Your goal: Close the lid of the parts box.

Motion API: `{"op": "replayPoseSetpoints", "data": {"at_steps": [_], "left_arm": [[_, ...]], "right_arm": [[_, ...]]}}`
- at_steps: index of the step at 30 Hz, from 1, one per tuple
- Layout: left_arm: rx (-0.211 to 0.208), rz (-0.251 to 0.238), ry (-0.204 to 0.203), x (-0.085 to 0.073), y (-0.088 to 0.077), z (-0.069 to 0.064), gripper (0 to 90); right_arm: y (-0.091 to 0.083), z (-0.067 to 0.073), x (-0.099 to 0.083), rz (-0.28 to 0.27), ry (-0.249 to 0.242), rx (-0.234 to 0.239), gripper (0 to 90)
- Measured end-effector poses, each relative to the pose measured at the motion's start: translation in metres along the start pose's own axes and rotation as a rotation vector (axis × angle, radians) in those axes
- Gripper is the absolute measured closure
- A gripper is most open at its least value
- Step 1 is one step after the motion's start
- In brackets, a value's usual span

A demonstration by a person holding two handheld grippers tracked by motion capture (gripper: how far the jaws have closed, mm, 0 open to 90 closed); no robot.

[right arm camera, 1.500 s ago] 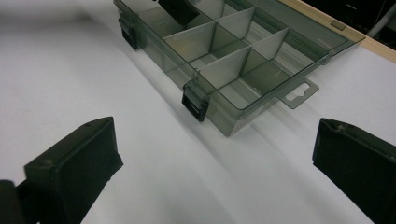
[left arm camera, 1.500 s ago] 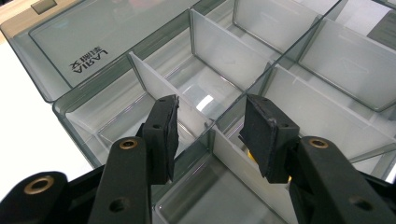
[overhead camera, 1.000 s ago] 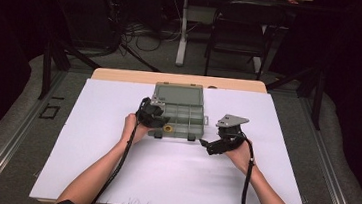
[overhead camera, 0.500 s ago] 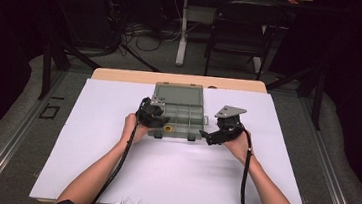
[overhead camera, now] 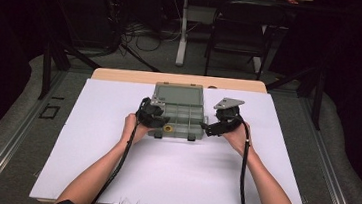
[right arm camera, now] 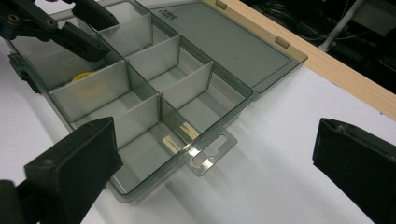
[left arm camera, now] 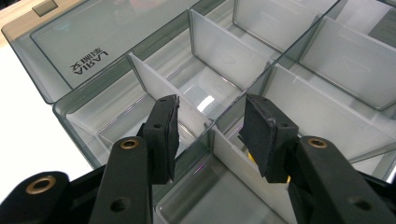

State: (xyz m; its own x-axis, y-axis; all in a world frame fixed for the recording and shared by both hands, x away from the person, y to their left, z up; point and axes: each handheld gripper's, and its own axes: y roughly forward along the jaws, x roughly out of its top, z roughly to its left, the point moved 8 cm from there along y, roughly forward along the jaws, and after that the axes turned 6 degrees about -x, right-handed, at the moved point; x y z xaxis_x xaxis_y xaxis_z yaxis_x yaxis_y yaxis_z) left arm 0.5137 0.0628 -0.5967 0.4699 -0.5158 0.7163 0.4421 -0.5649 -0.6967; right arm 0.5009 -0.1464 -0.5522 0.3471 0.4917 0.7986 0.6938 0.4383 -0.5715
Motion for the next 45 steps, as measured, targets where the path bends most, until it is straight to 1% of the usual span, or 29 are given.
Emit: {"op": "replayPoseSetpoints", "data": {"at_steps": [2, 15, 17, 19, 26, 28, 33, 34, 35, 38, 40, 41, 45], "left_arm": [[0.001, 0.000, -0.001, 0.000, 0.000, 0.000, 56.0], [0.001, -0.003, -0.003, 0.000, 0.000, 0.000, 56.0], [0.001, -0.003, -0.004, 0.000, 0.000, 0.000, 56.1], [0.000, -0.002, -0.003, 0.000, 0.000, 0.000, 56.1], [0.001, -0.003, -0.004, 0.000, 0.000, 0.000, 56.0], [0.001, -0.003, -0.004, 0.000, 0.000, 0.000, 56.0], [0.000, -0.003, -0.003, 0.000, 0.000, 0.000, 56.1], [0.000, -0.003, -0.003, 0.000, 0.000, 0.000, 56.1], [0.000, -0.003, -0.003, 0.000, 0.000, 0.000, 56.1], [0.000, -0.003, -0.003, 0.000, 0.000, 0.000, 56.1], [0.000, -0.003, -0.003, 0.000, 0.000, 0.000, 56.1], [0.000, -0.003, -0.003, 0.000, 0.000, 0.000, 56.1], [0.000, -0.001, -0.001, 0.000, 0.000, 0.000, 56.1]], "right_arm": [[0.003, -0.003, 0.002, -0.004, 0.006, -0.004, 0.0], [0.018, -0.019, 0.007, 0.023, 0.037, -0.015, 0.0], [0.020, -0.022, 0.008, 0.018, 0.034, -0.024, 0.0], [0.022, -0.024, 0.008, 0.031, 0.043, -0.018, 0.0], [0.031, -0.031, 0.010, 0.032, 0.067, -0.018, 0.0], [0.034, -0.032, 0.010, 0.034, 0.071, -0.026, 0.0], [0.040, -0.034, 0.008, 0.042, 0.063, -0.036, 0.0], [0.041, -0.035, 0.008, 0.053, 0.062, -0.031, 0.0], [0.042, -0.035, 0.008, 0.054, 0.065, -0.025, 0.0], [0.045, -0.040, 0.012, 0.052, 0.081, -0.031, 0.0], [0.046, -0.043, 0.014, 0.049, 0.083, -0.044, 0.0], [0.048, -0.044, 0.015, 0.056, 0.086, -0.037, 0.0], [0.052, -0.049, 0.018, 0.063, 0.103, -0.038, 0.0]]}}
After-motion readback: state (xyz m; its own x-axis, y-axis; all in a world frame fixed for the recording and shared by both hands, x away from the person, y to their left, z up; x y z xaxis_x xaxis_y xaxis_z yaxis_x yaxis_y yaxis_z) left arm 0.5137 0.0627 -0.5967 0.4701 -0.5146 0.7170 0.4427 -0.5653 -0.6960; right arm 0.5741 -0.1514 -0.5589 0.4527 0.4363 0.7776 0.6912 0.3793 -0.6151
